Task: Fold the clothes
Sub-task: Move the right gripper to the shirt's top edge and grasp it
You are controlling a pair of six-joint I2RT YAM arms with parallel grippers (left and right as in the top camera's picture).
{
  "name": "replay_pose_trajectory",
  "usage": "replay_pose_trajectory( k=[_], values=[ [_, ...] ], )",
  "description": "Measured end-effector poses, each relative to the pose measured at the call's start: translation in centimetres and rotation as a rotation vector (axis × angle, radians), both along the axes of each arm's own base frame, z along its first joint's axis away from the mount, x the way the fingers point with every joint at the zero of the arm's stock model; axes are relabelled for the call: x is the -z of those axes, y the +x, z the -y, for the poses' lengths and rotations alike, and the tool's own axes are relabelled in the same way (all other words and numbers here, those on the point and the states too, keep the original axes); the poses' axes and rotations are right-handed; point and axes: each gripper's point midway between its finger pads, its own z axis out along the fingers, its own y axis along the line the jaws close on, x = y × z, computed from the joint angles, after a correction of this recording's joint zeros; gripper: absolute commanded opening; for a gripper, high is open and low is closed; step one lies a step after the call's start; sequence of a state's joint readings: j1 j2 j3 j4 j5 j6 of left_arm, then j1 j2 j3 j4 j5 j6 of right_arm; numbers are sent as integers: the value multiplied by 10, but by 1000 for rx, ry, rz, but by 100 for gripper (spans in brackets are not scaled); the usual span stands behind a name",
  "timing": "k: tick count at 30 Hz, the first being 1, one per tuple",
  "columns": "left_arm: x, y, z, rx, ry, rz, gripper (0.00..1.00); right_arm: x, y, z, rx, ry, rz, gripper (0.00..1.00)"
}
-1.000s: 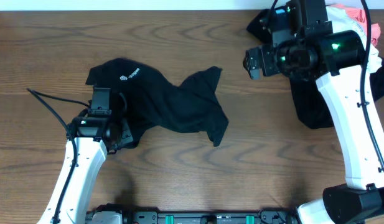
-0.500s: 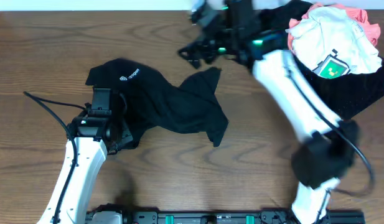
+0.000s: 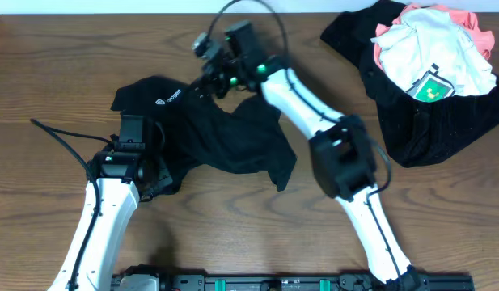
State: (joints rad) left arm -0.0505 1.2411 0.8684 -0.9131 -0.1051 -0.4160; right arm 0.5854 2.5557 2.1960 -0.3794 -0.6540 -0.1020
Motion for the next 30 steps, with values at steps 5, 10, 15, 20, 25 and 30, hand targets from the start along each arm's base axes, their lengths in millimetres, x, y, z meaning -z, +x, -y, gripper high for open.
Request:
replay_pose_trajectory(
  k=[5, 10, 15, 20, 25, 30],
  values=[
    [0, -2, 0, 0, 0, -7, 6, 23, -25, -27, -48, -26, -35, 82],
    [0, -2, 0, -3, -1, -8, 6, 42, -26, -28, -24, -61, -54, 80],
    [0, -2, 0, -3, -1, -7, 6, 49, -16, -22, 30, -99, -38, 76],
    [0, -2, 0, -3, -1, -7, 6, 57, -10, -16, 88, -151, -29, 47],
    [0, -2, 0, -3, -1, -8, 6, 71, -17, -19, 90, -191, -34, 1],
    [0, -2, 0, -3, -1, -8, 6, 80, -21, -18, 122, -256, -32, 1]
  ],
)
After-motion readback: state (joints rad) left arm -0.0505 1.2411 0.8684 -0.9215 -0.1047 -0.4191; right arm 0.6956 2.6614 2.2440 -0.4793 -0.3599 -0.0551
